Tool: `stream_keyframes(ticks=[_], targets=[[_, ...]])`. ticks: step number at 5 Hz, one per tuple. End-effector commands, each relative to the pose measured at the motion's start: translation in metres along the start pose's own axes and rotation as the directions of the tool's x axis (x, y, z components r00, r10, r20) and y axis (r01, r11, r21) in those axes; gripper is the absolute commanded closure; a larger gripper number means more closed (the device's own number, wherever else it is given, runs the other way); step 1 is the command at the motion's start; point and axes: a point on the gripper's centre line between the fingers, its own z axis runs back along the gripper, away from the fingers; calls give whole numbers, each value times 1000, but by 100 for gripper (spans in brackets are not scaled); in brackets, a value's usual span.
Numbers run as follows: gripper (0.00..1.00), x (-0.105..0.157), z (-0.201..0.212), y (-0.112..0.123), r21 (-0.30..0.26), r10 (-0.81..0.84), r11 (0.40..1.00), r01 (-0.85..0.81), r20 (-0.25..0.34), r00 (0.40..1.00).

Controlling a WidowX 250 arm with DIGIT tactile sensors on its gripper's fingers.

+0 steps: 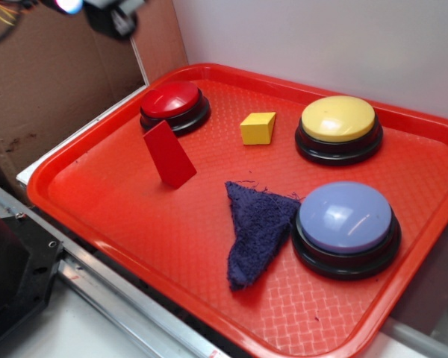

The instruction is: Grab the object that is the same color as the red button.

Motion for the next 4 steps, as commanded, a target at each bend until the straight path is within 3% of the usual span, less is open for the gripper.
stream_keyframes(ticks=[1,4], targets=[[0,36,-53,5,8,-65,998,66,-71,995],[0,18,-99,2,9,-44,999,48,-224,973]])
